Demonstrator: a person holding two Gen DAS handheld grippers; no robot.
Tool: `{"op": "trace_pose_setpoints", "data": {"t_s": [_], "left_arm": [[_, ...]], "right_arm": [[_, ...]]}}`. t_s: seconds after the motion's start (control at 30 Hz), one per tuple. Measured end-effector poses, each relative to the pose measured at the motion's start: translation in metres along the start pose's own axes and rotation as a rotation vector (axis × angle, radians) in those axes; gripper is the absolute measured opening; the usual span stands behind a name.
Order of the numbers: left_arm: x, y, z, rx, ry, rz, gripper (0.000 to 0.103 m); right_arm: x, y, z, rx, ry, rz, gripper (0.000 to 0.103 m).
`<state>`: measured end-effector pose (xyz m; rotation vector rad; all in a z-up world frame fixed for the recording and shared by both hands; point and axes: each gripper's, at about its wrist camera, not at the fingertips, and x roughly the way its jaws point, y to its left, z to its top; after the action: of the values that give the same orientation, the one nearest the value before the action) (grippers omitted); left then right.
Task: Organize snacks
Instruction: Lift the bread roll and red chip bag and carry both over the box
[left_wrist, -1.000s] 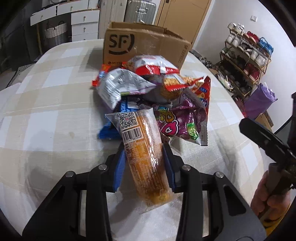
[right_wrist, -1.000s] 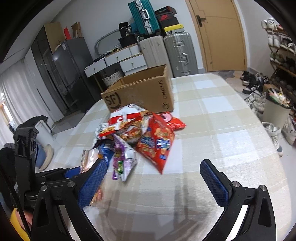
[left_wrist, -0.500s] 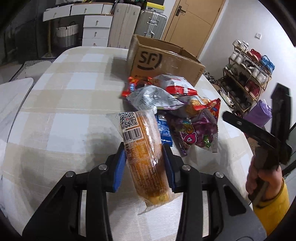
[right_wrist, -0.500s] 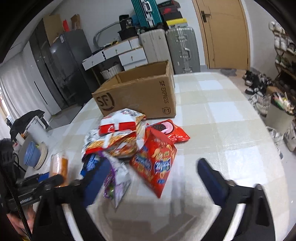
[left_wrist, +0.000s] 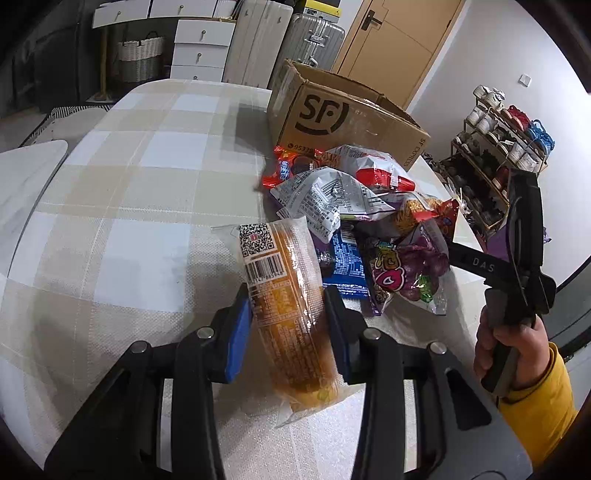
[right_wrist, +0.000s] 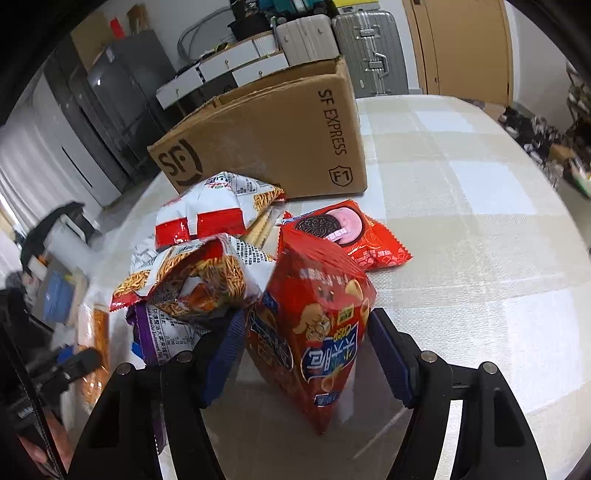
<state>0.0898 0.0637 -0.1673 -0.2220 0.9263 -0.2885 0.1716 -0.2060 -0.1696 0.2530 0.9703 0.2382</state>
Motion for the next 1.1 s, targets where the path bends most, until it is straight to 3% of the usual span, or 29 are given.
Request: {"op": "trace_pose_setpoints", "data": {"t_s": [0.03, 0.23, 0.6, 0.87, 1.1], "left_arm": [[0.000, 0.000, 0.000, -0.001, 0.000, 0.002, 0.035], [-0.008, -0.003, -0.001, 0.003, -0.013, 0.007, 0.035], [-0.041, -0.023, -0.005, 0.036, -0.067, 0.017, 0.035], [-0.071, -0.045, -0.006, 0.075, -0.119, 0.031, 0.035], [-0.102, -0.067, 0.000, 0.112, -0.181, 0.027, 0.035]], "right_arm": [[0.000, 0.000, -0.001, -0.006, -0.001, 0.007, 0.059], [-0.006, -0.007, -0.007, 0.029, -0.017, 0.092, 0.043], [-0.058, -0.014, -0.028, 0.069, -0.115, 0.155, 0.041], [-0.137, -0.003, -0.040, 0.028, -0.250, 0.214, 0.041], [-0.194, 0.022, -0.039, -0.019, -0.318, 0.297, 0.041]]}}
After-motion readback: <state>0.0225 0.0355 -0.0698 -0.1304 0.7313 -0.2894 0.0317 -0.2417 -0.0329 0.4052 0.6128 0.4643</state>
